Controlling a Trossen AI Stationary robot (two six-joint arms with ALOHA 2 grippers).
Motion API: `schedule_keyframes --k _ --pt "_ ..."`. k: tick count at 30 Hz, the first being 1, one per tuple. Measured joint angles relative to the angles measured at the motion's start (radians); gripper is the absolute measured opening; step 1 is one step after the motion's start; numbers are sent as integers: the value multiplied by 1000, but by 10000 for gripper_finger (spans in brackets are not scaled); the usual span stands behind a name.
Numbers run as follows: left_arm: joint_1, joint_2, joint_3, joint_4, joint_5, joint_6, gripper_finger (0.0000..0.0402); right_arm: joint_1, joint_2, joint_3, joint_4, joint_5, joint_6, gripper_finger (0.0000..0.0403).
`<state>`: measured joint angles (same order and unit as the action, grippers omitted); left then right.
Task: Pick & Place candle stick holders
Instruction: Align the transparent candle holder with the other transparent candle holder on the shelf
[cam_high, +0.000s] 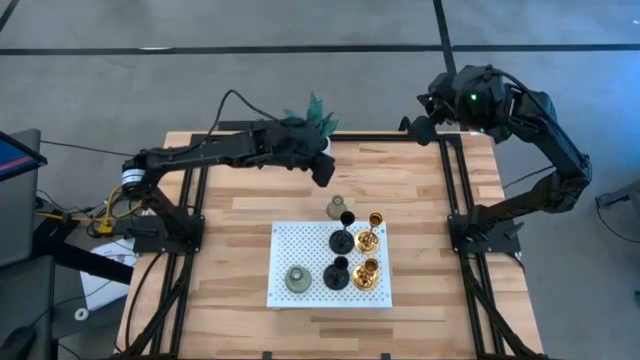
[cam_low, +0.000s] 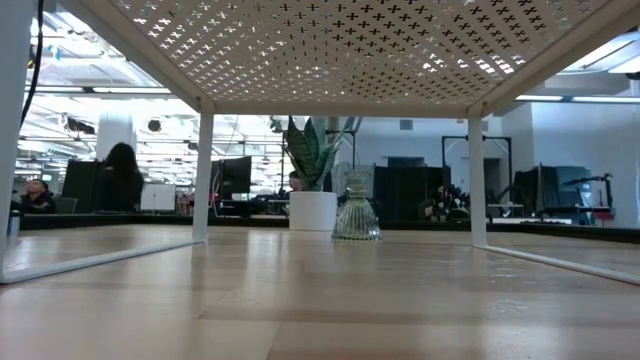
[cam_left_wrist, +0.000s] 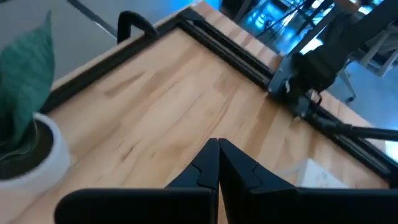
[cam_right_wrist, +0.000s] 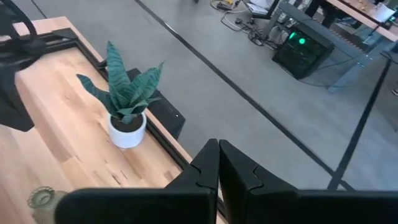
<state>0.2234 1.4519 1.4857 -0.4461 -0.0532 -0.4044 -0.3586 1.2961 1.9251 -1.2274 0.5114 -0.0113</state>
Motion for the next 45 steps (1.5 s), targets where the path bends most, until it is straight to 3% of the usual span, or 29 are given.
schedule_keyframes --k 8,13,16,24,27,32,45 --pt "11 171 207 -146 36 97 2 -9 0 0 0 -42 0 0" --pt "17 262 337 -372 59 101 2 -10 0 0 -4 -42 0 0" --pt "23 286 349 -446 75 65 2 -10 0 0 -8 -42 0 0" --pt "32 335 335 -445 210 56 2 -11 0 0 -8 -42 1 0" --pt "32 352 327 -445 215 56 6 -11 0 0 -15 -42 1 0" --pt "33 351 318 -443 215 64 37 -11 0 0 -27 -42 1 0" --pt "34 380 317 -444 217 95 171 -11 0 0 -29 -40 1 0"
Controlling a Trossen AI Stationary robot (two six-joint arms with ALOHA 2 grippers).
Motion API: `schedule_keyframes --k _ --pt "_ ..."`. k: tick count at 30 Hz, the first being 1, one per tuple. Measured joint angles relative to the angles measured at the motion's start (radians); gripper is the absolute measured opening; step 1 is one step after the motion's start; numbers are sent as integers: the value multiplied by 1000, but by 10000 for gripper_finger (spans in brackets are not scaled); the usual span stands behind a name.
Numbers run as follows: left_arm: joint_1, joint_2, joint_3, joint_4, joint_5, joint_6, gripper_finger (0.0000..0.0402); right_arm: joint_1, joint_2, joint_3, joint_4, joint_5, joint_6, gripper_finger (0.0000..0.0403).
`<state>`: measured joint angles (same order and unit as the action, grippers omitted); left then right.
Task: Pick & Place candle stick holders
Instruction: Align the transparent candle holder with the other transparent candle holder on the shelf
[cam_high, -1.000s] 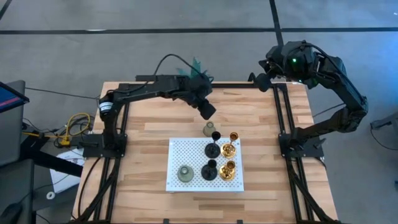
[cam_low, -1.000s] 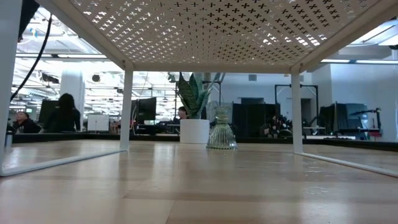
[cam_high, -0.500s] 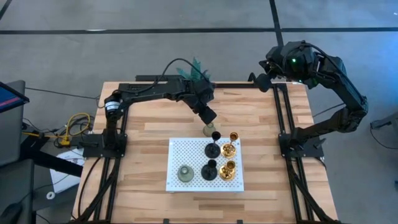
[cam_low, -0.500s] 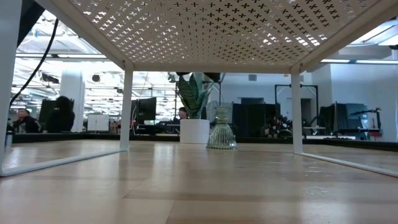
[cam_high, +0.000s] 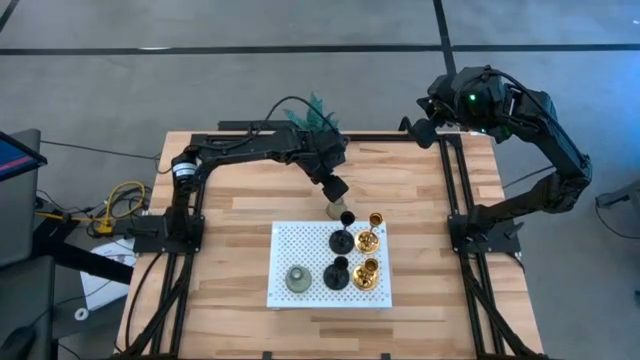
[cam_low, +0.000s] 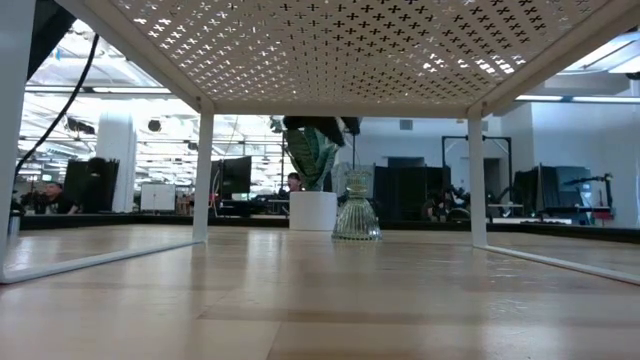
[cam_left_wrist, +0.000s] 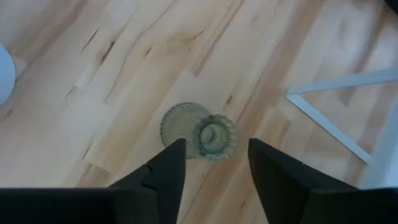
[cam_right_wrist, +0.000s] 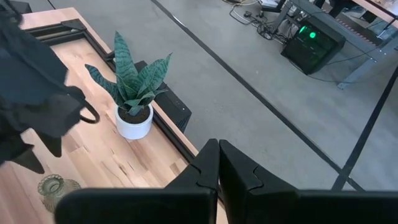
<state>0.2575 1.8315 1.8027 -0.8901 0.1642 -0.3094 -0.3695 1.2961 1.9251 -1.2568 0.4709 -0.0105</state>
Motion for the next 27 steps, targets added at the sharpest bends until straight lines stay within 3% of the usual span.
schedule_keyframes --k 9,27 --pt "-1 79 0 -15 56 -11 174 0 0 0 0 1 -23 0" --pt "0 142 1 27 26 17 150 0 0 0 0 1 -26 0"
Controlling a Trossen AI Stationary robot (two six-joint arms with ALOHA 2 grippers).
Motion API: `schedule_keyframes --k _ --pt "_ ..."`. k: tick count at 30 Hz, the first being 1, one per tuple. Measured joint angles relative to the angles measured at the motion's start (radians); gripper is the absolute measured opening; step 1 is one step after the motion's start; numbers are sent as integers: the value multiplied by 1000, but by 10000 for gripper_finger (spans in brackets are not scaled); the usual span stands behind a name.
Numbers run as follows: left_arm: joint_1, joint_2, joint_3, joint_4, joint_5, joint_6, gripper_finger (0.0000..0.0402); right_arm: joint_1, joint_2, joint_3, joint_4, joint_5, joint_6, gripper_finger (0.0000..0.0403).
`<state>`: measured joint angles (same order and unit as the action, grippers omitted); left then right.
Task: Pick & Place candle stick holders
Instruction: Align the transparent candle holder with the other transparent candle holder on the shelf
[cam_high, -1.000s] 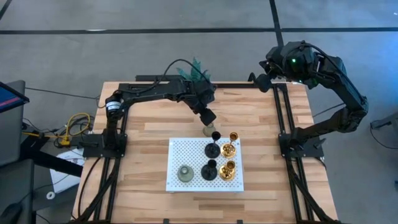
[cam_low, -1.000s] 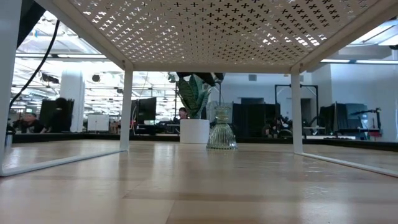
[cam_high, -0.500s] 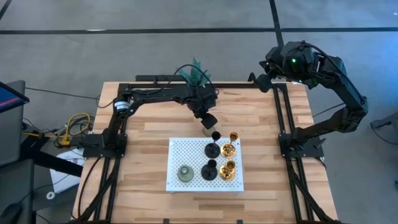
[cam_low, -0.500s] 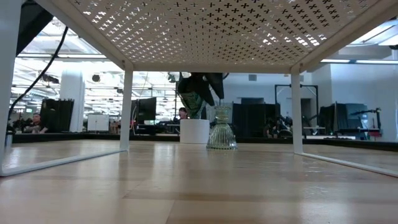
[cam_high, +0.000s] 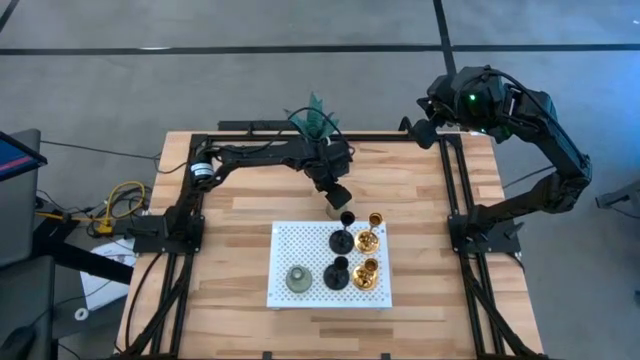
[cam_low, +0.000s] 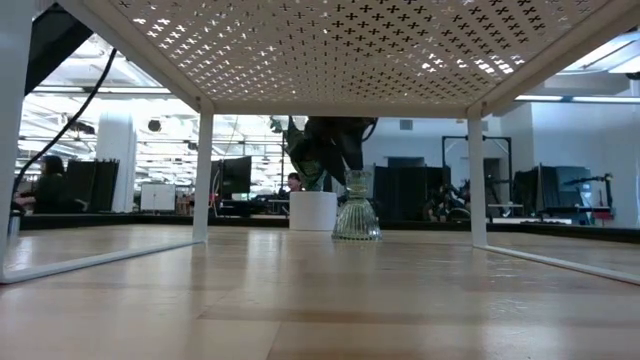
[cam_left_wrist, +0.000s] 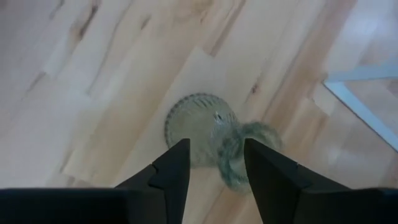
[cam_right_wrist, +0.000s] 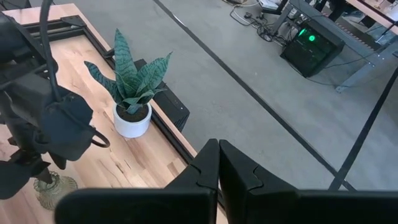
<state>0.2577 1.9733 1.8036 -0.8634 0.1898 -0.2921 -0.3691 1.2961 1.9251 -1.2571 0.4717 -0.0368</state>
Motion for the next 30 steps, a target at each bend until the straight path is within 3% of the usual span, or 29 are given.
schedule_keyframes --k 12,20,30 --pt "0 45 3 20 21 13 121 0 0 0 0 0 -13 0" --pt "7 31 1 31 1 61 32 0 0 0 1 0 -23 0" --pt "19 4 -4 -4 -21 80 32 0 0 0 1 0 -19 0"
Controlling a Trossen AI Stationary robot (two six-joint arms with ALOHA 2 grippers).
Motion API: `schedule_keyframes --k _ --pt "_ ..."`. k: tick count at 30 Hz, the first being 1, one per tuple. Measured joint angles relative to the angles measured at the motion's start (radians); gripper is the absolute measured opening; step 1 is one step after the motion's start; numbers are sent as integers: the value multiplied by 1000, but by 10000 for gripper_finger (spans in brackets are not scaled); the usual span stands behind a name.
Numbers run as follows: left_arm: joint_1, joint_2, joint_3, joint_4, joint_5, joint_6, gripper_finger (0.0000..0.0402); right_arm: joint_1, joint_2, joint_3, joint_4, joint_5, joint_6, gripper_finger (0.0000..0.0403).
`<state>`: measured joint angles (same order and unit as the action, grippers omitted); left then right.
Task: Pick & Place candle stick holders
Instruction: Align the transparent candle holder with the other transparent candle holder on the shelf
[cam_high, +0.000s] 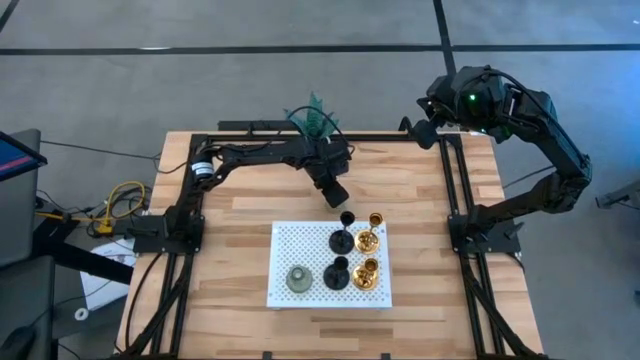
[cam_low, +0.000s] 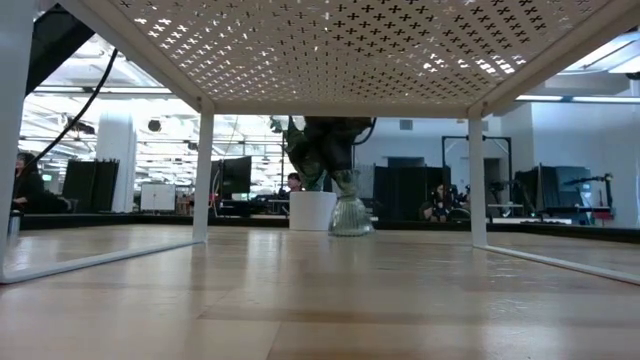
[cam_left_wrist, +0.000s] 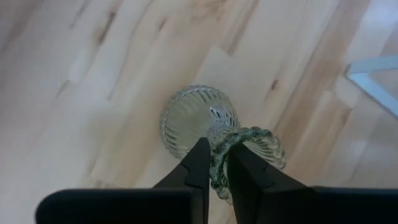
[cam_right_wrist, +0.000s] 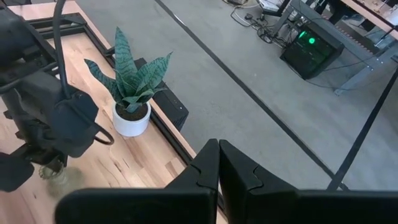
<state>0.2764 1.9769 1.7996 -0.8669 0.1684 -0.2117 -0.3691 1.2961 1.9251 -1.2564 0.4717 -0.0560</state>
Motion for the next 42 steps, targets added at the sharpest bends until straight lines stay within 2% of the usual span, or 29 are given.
schedule_keyframes --k 6,15,23,29,35,42 --pt "0 -84 0 -47 -78 1 32 0 0 0 0 0 1 0" --pt "6 -292 0 -65 -205 -11 32 0 0 0 10 0 4 0" --pt "-2 -479 2 -162 -280 -104 32 0 0 0 16 0 4 0" --pt "-8 -579 35 -250 -295 -170 32 0 0 0 18 0 4 0" --pt "-48 -584 135 -372 -297 -218 32 0 0 0 19 0 4 0" --pt "-122 -582 175 -391 -198 -327 32 0 0 0 24 0 4 0"
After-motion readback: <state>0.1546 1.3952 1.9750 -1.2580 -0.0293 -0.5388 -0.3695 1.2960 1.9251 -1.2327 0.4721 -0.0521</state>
